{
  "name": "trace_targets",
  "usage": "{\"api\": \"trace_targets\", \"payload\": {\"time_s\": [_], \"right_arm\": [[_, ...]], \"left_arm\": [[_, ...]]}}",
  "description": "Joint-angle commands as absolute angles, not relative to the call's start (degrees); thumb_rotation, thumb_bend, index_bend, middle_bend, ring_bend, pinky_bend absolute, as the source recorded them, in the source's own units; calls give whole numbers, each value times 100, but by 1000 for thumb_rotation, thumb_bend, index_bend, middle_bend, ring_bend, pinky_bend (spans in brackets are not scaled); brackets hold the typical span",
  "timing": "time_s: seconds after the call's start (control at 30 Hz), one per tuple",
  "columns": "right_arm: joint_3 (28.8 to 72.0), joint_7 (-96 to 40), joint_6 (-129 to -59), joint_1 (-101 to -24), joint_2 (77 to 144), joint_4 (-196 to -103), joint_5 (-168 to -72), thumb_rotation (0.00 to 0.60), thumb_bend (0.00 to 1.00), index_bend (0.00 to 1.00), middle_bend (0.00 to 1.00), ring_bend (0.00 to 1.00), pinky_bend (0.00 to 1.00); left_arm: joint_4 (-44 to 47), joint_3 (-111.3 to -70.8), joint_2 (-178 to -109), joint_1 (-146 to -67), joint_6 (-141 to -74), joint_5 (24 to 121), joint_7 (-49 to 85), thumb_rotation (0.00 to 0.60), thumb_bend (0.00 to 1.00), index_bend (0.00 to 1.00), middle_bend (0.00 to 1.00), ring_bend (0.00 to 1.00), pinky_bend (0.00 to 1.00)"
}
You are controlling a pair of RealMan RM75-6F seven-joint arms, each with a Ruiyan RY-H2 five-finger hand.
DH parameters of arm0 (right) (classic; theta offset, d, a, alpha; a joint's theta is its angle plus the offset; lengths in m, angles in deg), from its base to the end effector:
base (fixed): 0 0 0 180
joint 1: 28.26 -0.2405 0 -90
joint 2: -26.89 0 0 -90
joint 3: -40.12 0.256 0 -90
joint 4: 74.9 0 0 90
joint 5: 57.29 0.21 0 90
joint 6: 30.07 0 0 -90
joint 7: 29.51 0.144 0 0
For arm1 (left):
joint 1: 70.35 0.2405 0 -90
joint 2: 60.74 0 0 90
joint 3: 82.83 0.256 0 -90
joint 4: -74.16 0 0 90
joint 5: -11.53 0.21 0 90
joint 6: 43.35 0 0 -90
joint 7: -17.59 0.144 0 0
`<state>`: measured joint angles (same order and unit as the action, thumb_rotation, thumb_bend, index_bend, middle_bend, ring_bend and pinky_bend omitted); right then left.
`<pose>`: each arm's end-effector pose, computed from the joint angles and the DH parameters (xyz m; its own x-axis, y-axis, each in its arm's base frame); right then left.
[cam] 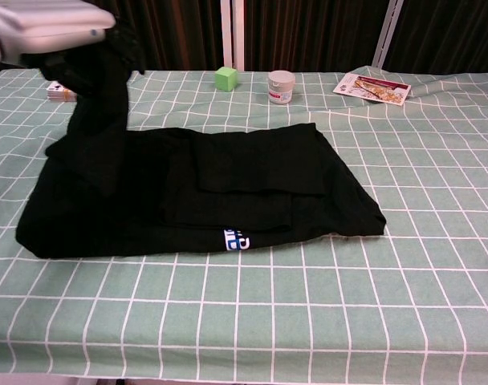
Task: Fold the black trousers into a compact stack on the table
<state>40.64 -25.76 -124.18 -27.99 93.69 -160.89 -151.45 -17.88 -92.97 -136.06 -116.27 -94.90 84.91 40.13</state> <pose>-0.3175 -0.1436 0.1602 0.3926 0.0738 0.9168 -0.9147 -0.0727 0.3975 -0.1212 0.3541 0.0431 0.6408 0.0874 0.7627 0.6621 -0.5658 -0.4914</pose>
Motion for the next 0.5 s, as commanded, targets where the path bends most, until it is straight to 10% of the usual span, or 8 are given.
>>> {"api": "trace_targets", "payload": {"time_s": [0.03,0.5], "right_arm": [[4069,-2561,-12436,-2776,9333,-16100,-15122,600,192,175,135,98,140],[4102,-2461,-12356,-2765,9279,-16080,-15022,600,191,183,135,98,140]], "left_arm": [[-1845,-9618,-14233,-12355,-8891,7712,4798,600,667,619,269,132,173],[-975,-9812,-15495,-14027,-8516,5410,5955,600,668,613,251,123,171]]}}
